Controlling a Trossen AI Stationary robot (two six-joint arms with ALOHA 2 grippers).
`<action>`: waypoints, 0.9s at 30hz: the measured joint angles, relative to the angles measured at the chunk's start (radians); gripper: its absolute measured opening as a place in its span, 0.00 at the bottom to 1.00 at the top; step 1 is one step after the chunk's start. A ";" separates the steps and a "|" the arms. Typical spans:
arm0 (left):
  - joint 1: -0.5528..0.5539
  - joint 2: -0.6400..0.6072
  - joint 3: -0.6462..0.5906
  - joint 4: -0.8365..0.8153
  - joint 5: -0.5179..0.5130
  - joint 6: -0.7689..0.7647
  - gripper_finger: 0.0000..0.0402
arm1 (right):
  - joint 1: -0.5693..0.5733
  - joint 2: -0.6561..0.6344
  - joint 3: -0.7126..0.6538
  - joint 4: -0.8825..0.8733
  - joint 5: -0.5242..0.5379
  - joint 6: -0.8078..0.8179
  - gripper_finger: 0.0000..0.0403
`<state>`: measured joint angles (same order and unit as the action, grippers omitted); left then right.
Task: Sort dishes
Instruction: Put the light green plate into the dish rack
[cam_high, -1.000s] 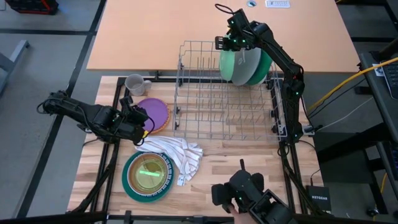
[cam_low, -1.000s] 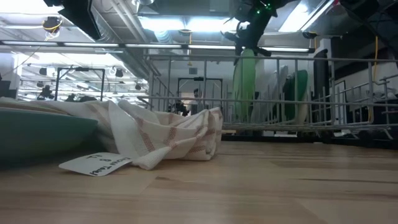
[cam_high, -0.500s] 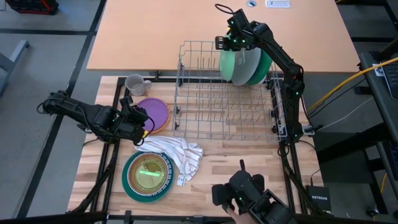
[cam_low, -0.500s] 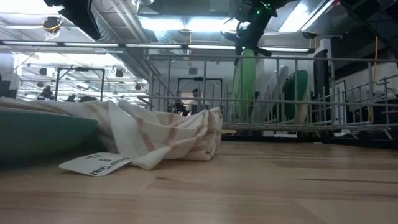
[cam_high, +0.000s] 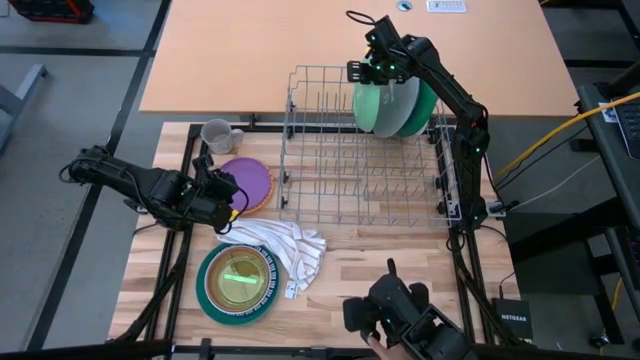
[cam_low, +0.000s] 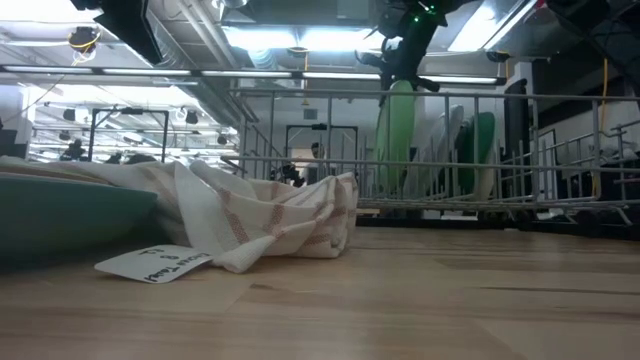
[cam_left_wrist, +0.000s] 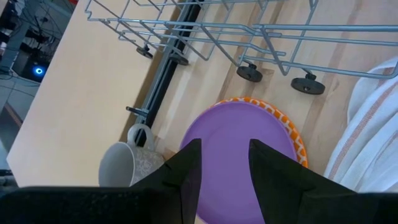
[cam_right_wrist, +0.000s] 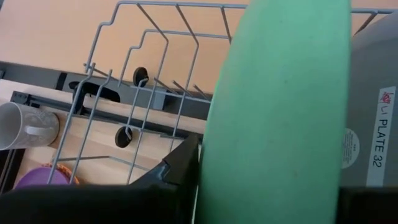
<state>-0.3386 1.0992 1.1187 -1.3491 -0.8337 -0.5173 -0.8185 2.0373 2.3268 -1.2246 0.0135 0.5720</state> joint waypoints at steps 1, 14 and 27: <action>0.000 0.000 0.000 0.000 0.000 -0.005 0.31 | 0.000 0.000 0.000 0.003 0.001 0.000 0.27; 0.001 0.002 -0.068 0.386 -0.085 0.067 0.31 | 0.000 0.000 -0.002 0.041 -0.001 -0.007 0.27; 0.159 0.033 -0.505 1.637 0.415 0.491 0.31 | 0.000 0.000 -0.002 0.044 -0.005 -0.006 0.27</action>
<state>-0.1793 1.1321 0.6134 0.2880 -0.4185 -0.0259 -0.8185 2.0373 2.3253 -1.1805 0.0086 0.5663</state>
